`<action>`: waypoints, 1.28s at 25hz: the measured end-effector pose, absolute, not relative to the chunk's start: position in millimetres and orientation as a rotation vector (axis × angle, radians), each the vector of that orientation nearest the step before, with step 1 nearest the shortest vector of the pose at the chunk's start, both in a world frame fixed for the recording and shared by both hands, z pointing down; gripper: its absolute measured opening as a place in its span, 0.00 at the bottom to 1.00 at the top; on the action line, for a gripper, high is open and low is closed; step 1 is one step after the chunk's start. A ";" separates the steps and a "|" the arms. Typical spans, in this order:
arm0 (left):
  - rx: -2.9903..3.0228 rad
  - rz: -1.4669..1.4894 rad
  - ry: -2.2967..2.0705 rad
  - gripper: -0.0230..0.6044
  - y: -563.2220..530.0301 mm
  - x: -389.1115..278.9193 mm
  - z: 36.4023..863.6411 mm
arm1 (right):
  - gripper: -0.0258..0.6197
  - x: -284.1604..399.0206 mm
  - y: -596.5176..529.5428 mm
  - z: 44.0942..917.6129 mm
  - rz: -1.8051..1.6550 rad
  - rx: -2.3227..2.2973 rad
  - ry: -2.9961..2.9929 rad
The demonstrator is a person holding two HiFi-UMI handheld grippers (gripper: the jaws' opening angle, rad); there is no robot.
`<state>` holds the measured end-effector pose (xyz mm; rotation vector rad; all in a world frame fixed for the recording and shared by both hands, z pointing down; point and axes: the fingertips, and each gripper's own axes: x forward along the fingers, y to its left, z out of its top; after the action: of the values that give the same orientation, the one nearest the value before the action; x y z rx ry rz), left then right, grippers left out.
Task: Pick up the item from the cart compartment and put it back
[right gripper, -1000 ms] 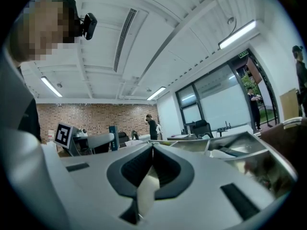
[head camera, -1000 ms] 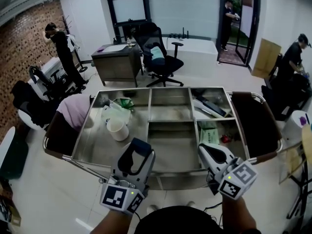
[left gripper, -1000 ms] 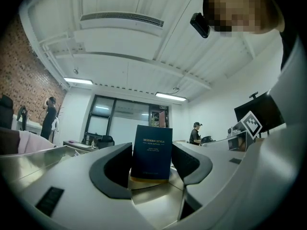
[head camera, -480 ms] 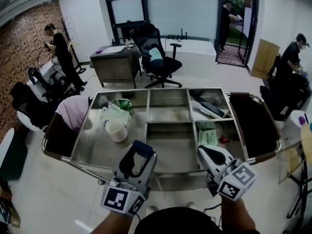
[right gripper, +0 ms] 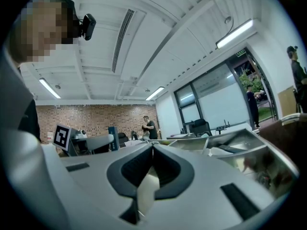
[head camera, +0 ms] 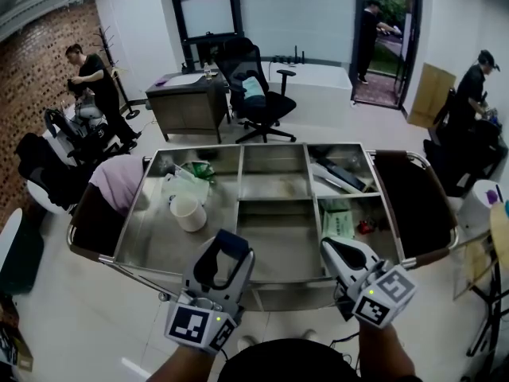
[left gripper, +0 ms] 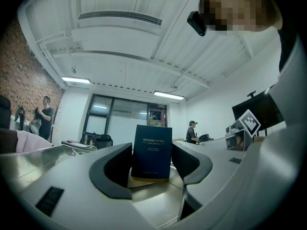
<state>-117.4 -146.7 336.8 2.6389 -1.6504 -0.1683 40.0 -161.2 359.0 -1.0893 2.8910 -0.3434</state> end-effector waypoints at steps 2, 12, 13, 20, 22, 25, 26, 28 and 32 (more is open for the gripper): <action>2.638 -0.160 -1.647 0.44 -146.4 -117.2 337.5 | 0.07 40.2 -161.4 359.1 -0.346 -1.089 2.888; 2.644 -0.116 -1.650 0.44 -147.1 -118.5 339.3 | 0.07 42.7 -165.0 359.7 -0.350 -1.097 2.883; 2.641 -0.109 -1.650 0.44 -147.4 -118.8 339.4 | 0.07 42.9 -165.2 359.5 -0.349 -1.096 2.883; 2.659 -0.087 -1.652 0.44 -152.3 -116.5 339.4 | 0.07 44.3 -164.7 359.1 -0.341 -1.093 2.890; 2.664 -0.079 -1.662 0.44 -157.1 -116.6 337.1 | 0.07 44.8 -164.9 358.5 -0.337 -1.092 2.892; 2.675 -0.065 -1.666 0.44 -165.5 -113.9 330.8 | 0.07 45.9 -164.7 357.5 -0.333 -1.095 2.893; 2.681 -0.057 -1.666 0.44 -168.5 -112.1 328.7 | 0.07 46.5 -164.3 357.2 -0.331 -1.096 2.893; 2.697 -0.041 -1.666 0.44 -174.4 -107.0 325.2 | 0.07 48.1 -163.7 356.6 -0.328 -1.098 2.892; 2.742 -0.023 -1.655 0.44 -189.0 -92.6 317.1 | 0.07 51.5 -163.3 355.1 -0.325 -1.108 2.885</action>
<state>-92.6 -189.0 317.1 2.7420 -1.6546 -0.0232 51.5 -163.3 355.1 -1.1077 2.8851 -0.3254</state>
